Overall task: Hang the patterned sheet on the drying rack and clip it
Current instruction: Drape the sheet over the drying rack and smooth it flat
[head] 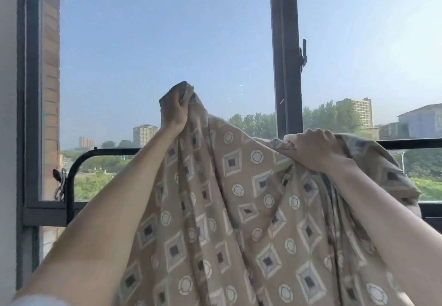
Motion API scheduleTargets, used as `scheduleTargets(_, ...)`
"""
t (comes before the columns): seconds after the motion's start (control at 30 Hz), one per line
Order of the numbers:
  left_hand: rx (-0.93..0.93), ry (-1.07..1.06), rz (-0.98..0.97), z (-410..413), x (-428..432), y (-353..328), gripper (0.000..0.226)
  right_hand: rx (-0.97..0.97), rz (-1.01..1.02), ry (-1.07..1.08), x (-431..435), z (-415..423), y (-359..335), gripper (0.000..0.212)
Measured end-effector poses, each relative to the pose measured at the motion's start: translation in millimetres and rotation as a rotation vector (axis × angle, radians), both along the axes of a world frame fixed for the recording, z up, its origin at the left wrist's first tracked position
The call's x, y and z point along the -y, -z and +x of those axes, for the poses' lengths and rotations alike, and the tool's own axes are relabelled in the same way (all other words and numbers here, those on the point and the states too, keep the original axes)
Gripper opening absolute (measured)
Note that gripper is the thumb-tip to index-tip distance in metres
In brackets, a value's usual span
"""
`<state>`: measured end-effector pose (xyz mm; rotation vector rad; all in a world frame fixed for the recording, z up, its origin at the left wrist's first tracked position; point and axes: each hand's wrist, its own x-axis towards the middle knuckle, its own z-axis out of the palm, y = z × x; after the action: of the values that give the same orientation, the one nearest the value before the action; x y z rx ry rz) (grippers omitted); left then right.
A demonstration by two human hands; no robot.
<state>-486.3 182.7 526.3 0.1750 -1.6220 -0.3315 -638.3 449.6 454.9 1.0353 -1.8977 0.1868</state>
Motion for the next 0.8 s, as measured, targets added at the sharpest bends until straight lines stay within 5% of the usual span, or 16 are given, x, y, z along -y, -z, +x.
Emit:
scheduleTargets(0.2,0.752,-0.359,0.352,-19,43,34,0.035,0.022,-0.053,-0.010,4,-2,1,0.069)
scheduleTargets(0.27,0.631,-0.411,0.291,-14,39,32,0.029,0.104,-0.118,-0.094,10,-8,-1,0.064)
scheduleTargets(0.47,0.340,0.094,-0.078,-6,4,49,0.019,0.071,-0.244,-0.147,16,-12,1,0.058)
scheduleTargets(0.63,0.511,-0.260,-0.386,-15,-44,77,0.047,0.041,-0.277,-0.081,14,-4,6,0.045)
scheduleTargets(0.8,0.633,-0.332,-0.326,-23,-63,66,0.057,-0.003,-0.350,-0.018,1,-8,-25,0.050)
